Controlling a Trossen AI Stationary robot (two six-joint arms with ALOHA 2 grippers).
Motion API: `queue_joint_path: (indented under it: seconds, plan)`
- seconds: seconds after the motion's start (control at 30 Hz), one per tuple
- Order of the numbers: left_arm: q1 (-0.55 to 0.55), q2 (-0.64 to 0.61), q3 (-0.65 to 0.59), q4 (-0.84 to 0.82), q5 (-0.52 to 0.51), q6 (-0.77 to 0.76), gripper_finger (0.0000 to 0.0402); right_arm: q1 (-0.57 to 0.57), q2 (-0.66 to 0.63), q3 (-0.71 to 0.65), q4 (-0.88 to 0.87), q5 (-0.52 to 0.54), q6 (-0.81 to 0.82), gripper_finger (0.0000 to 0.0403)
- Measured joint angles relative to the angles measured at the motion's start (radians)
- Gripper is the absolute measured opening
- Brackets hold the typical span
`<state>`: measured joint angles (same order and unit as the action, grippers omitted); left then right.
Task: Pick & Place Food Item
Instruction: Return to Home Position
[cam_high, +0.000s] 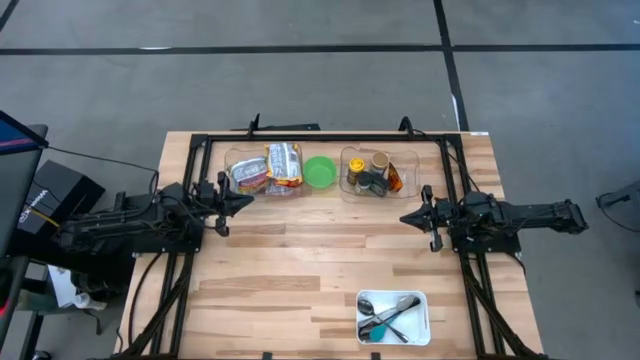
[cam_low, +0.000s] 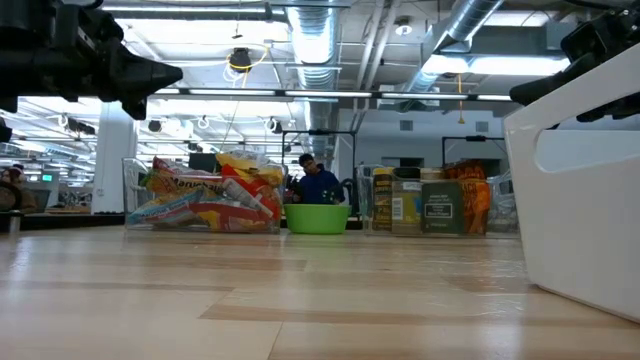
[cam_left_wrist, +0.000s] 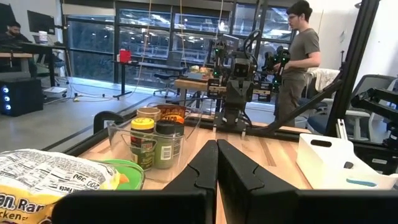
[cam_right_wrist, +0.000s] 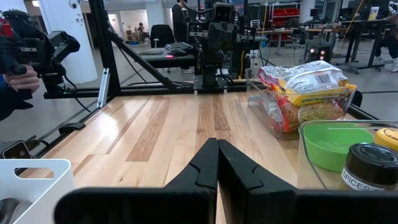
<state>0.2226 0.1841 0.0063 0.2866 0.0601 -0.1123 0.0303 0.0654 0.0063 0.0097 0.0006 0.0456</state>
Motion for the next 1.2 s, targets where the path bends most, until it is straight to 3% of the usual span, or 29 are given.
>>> queue_joint_path:
  seconds: [1.2]
  plan:
    - [0.0, 0.0, 0.0, -0.042, -0.007, 0.002, 0.0, 0.0, 0.0, 0.0, 0.0, 0.0, 0.0, 0.0]
